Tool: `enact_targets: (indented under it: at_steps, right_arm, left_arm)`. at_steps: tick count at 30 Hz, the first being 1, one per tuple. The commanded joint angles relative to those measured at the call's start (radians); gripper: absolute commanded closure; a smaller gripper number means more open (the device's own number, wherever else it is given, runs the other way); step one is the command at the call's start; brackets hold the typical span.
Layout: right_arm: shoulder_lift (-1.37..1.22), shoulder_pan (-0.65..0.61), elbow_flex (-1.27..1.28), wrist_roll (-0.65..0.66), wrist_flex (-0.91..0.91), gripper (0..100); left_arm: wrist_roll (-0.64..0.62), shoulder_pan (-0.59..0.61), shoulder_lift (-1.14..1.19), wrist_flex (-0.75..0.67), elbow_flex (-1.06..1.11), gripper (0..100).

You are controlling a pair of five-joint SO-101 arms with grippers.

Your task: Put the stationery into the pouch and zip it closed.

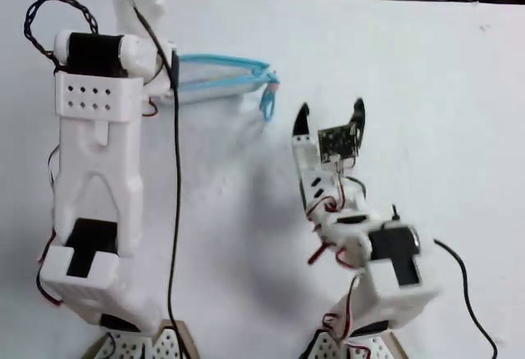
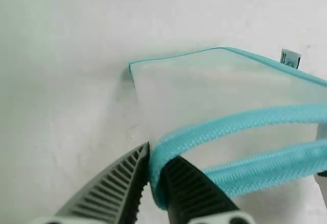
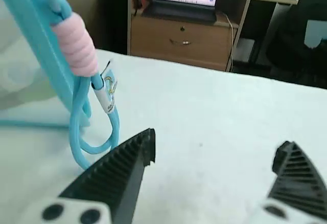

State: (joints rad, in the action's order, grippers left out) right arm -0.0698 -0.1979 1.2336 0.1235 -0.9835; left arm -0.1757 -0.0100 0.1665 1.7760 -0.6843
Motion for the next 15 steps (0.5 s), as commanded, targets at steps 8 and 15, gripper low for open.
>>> enact_targets:
  at_steps: [8,15]
  right_arm:
    - [0.34,-0.107,0.044,-0.083,0.483,63.6]
    - [0.348,-0.107,0.038,-0.08,0.568,63.6]
  left_arm:
    - [0.006,-0.012,-0.008,-0.012,-0.038,98]
    - [0.006,-0.012,-0.008,-0.012,-0.038,98]
